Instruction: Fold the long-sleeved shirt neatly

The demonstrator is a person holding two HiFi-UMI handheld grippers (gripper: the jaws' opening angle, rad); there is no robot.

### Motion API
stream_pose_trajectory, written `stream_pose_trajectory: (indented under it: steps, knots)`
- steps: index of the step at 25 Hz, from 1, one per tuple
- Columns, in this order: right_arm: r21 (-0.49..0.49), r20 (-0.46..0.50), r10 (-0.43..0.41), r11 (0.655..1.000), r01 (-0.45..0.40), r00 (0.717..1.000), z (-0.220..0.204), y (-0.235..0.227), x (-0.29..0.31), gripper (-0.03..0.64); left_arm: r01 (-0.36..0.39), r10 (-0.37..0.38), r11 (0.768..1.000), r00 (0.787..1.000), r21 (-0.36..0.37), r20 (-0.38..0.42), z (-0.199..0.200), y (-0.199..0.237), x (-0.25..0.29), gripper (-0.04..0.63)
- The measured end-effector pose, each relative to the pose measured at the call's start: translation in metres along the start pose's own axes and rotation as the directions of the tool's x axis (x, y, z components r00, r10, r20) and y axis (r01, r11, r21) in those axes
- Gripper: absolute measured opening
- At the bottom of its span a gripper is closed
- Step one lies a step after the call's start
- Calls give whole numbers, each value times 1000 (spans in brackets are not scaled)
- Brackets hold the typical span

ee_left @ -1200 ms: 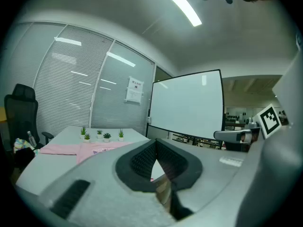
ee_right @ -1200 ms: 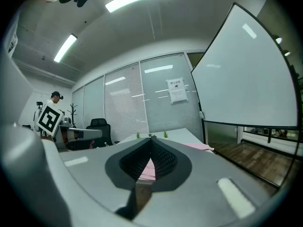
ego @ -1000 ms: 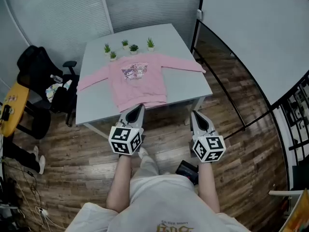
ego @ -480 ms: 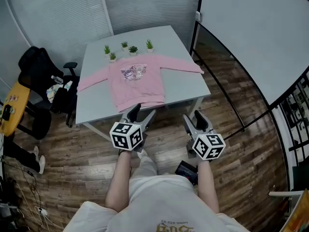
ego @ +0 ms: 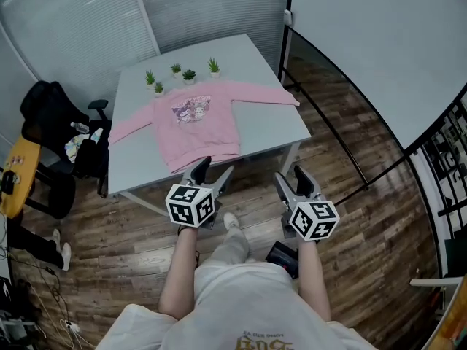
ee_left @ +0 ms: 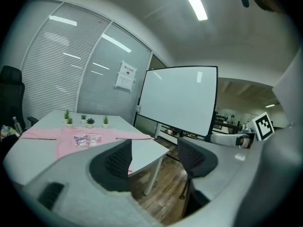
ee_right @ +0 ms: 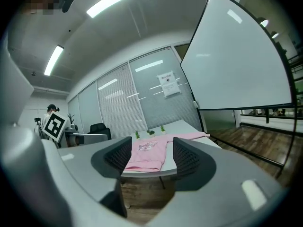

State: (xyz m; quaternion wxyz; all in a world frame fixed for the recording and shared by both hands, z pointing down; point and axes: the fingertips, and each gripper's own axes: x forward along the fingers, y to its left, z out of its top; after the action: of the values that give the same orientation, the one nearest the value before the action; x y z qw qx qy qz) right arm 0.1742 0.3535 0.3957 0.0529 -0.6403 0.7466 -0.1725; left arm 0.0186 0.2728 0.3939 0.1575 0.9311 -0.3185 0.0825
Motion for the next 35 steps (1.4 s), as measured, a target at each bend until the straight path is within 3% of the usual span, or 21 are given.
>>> stream_pose_trajectory:
  steps: [10, 24, 35]
  knots:
    - [32, -31, -97, 995, 98, 995, 0, -83, 36, 268, 62, -63, 998, 996, -21, -62, -6, 12, 100, 284]
    - [59, -126, -200, 976, 209, 972, 35, -218, 183, 268, 134, -142, 989, 975, -54, -169, 31, 81, 308, 278]
    - [74, -196, -222, 968, 241, 955, 31, -272, 264, 268, 162, -185, 980, 954, -113, -237, 26, 120, 401, 276]
